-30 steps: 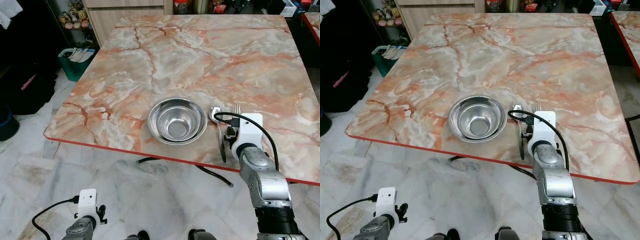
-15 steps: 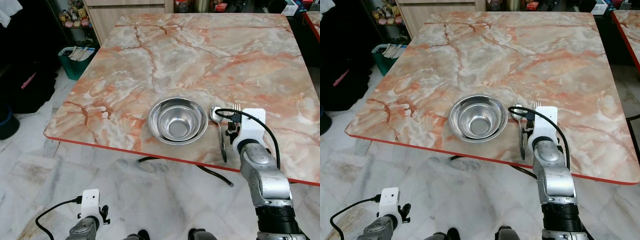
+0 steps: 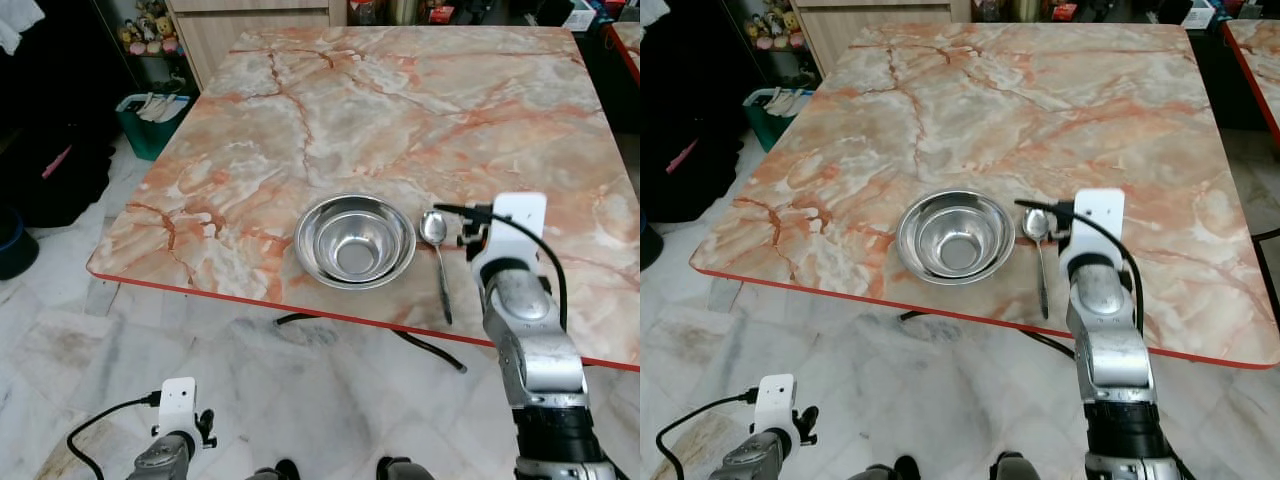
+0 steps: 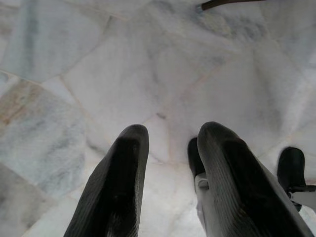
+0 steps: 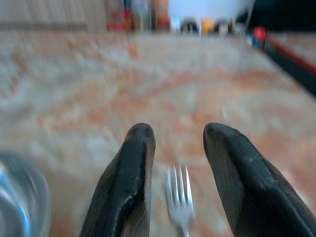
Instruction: Setting the table
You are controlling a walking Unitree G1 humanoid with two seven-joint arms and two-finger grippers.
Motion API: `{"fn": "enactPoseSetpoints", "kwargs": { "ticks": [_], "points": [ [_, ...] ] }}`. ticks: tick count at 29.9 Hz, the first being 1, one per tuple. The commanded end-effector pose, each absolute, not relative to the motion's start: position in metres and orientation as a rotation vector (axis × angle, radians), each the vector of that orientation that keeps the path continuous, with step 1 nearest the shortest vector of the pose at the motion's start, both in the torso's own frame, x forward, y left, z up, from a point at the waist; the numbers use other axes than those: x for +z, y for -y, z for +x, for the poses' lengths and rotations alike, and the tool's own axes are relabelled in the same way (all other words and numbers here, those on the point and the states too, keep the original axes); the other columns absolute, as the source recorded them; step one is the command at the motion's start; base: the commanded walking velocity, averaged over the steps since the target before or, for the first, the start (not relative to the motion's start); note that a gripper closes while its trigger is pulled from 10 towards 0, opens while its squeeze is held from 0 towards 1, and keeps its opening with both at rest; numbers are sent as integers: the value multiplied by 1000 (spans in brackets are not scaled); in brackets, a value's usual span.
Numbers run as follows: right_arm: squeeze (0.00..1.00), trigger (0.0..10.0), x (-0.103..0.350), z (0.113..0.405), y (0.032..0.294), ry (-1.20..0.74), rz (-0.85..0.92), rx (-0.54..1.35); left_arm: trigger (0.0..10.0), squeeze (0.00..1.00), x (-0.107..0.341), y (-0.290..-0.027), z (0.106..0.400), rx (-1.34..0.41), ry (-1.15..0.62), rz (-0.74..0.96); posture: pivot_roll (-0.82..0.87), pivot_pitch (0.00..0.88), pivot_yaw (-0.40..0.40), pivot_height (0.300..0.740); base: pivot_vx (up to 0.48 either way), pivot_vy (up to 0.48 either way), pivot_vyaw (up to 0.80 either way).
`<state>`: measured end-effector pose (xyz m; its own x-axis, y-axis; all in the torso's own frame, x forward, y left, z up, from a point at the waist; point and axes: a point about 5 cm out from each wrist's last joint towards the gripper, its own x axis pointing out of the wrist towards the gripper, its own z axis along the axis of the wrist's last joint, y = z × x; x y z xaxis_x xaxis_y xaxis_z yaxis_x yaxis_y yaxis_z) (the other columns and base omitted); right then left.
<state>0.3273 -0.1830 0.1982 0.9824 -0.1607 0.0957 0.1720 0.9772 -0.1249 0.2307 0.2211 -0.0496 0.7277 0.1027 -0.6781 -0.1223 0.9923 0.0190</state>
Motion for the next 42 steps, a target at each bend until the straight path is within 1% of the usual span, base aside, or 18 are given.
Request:
{"fn": "enactPoseSetpoints", "kwargs": {
  "ticks": [1,6,11,18,27,30,42],
  "points": [
    [0,10000,211,327,179,166,-116,-158,10000,0,-47,-238,229,157,-767,-26,-127,186,100,740,0,-472,0],
    [0,10000,221,327,176,239,-112,-151,10000,0,-45,-245,229,167,-767,-24,-129,184,101,740,0,-471,0],
    [0,10000,227,326,169,286,-115,-120,10000,0,-45,-246,229,166,-768,-24,-133,185,102,740,0,-470,0],
    [0,10000,228,312,167,375,-133,-108,10000,0,-46,-243,229,159,-770,-29,-139,181,104,740,0,-464,0],
    [0,10000,209,290,162,378,-153,-108,10000,0,-48,-241,226,158,-775,-33,-148,164,104,740,0,-411,0],
    [0,10000,204,287,161,364,-156,-103,10000,0,-48,-242,226,160,-776,-33,-151,159,103,740,0,-376,0],
    [0,10000,192,292,168,319,-138,-132,10000,0,-49,-242,224,162,-776,-44,-140,136,94,740,0,-315,0]
  ]
}}
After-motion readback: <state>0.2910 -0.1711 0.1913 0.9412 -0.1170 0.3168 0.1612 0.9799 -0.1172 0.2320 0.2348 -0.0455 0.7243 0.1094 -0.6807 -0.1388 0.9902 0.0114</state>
